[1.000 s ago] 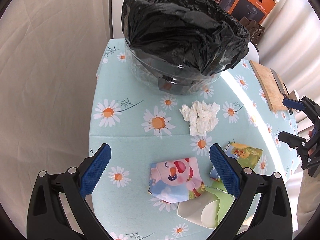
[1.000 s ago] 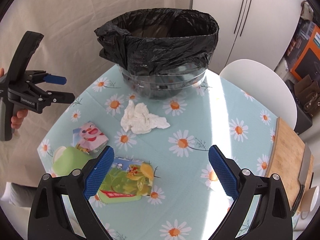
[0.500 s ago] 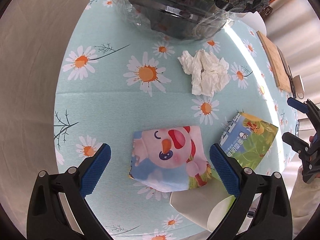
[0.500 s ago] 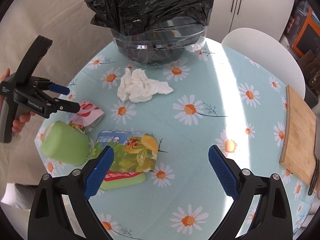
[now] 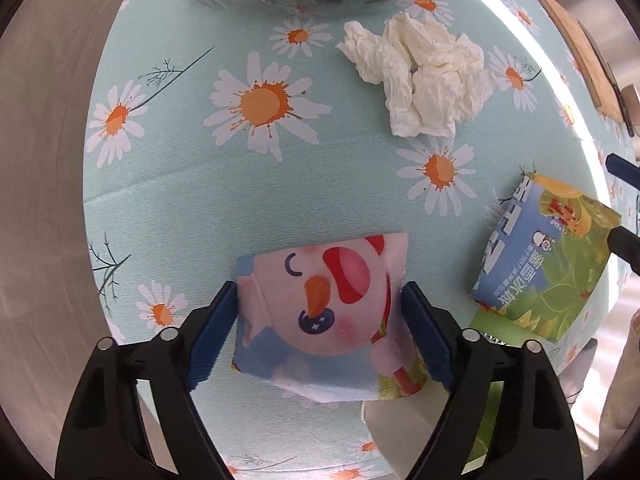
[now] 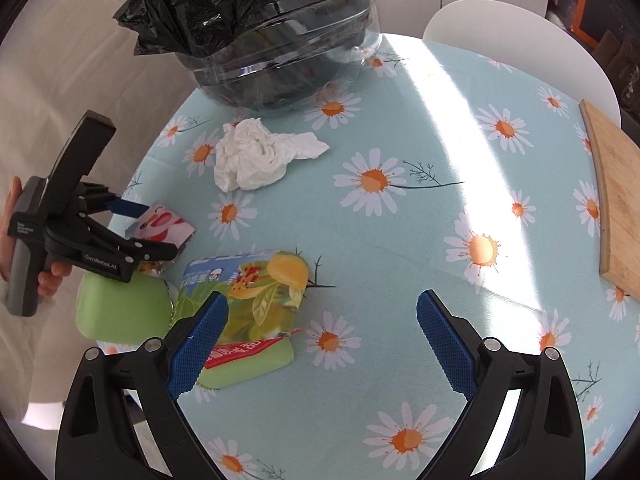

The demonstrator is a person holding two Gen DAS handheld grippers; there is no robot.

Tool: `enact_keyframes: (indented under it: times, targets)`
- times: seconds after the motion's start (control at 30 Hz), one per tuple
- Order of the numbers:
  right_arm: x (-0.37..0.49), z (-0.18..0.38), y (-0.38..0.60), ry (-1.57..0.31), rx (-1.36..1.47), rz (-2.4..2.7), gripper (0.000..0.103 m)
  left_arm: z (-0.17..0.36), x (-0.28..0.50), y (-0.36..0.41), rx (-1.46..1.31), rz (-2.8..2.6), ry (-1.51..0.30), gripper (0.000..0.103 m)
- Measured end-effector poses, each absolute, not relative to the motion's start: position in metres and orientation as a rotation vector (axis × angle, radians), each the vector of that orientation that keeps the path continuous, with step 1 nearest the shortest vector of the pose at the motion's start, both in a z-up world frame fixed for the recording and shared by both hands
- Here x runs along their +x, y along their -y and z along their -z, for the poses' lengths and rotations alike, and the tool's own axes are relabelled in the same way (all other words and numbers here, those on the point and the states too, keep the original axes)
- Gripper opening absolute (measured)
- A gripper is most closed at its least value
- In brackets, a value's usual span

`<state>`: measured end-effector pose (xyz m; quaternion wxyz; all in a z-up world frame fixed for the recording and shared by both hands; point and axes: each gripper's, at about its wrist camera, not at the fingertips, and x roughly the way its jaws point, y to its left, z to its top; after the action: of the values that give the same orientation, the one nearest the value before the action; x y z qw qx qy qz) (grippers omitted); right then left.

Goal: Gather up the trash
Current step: 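Grasp the pink snack bag with the left tool while the right tool grasps the juice box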

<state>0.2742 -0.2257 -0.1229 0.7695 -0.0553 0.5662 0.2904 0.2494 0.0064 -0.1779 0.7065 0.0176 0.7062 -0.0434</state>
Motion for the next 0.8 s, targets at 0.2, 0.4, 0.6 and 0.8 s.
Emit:
enact_keyframes:
  times: [0.2,0.4,0.6,0.8]
  targets:
    - [0.274,0.132,0.214,-1.268,-0.030,-0.655,0.091,0.173,0.249,-0.024,-0.014,0.089,-1.582,0.059]
    - [0.277,0.141,0.201,-1.336,0.008,-0.618,0.063,0.151,0.244,-0.038,0.007,0.070,-1.550,0.058]
    - [0.275,0.145,0.188,-1.373,0.023,-0.674,0.019,0.130,0.239,-0.058,0.016,0.032,-1.520,0.058]
    - [0.275,0.133,0.190,-1.347,0.039,-0.700,0.011,0.105,0.232,-0.077,0.011,-0.009,-1.488,0.058]
